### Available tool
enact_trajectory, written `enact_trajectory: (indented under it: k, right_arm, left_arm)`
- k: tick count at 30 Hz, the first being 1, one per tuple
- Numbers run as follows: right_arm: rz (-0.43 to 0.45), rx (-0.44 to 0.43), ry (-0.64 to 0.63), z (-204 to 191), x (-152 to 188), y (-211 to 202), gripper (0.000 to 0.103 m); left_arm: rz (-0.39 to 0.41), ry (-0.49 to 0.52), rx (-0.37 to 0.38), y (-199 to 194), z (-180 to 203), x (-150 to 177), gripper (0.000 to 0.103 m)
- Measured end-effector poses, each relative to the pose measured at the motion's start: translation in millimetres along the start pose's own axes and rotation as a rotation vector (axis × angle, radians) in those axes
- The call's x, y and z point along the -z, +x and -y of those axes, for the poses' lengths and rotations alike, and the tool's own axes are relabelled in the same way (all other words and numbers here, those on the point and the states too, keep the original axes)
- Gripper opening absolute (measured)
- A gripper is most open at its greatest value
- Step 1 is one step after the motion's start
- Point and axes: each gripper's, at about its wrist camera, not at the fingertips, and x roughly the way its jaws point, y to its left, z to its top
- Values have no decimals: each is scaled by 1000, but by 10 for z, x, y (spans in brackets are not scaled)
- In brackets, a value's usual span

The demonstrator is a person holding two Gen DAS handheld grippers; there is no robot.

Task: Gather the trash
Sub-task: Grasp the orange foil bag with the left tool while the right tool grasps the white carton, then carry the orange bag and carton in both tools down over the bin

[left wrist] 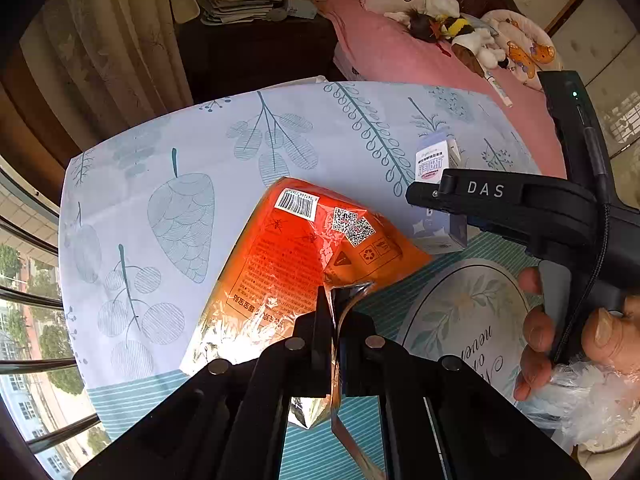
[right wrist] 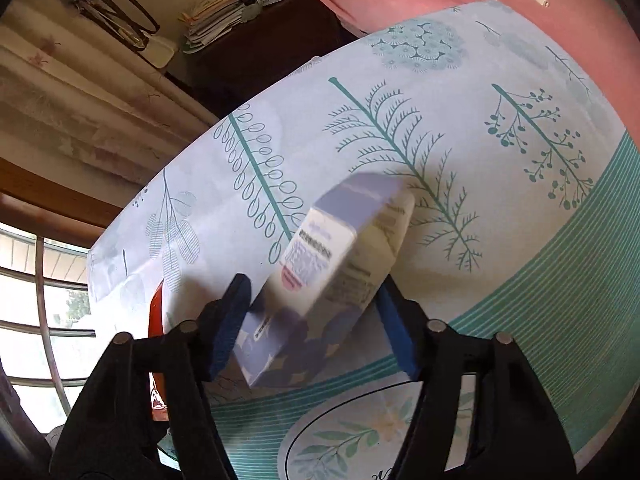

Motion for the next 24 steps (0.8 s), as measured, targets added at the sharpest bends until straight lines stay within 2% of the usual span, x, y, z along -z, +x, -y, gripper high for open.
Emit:
enact_trajectory:
  k: [1,7,13,18,24]
  right_arm:
    - [-5,-1,-2,4,20,0,33]
    - [-7,-11,-44,189,300,-160,33]
    - [36,-55,-105,464,654,-647,32]
    - [75,-102,-193,735,1063,-1217,32]
    - [97,-195,-290,1152,1746,-1921,32]
  left_arm:
    - [1,-5,5,-26,9,23,2]
    - [14,-17,33,-259,95,263,2]
    - [29,-20,50,-559,370,615,2]
    - [57,-38,56,-880,768,1075,2]
    - [107,-58,32,-1250,1388,1884,2]
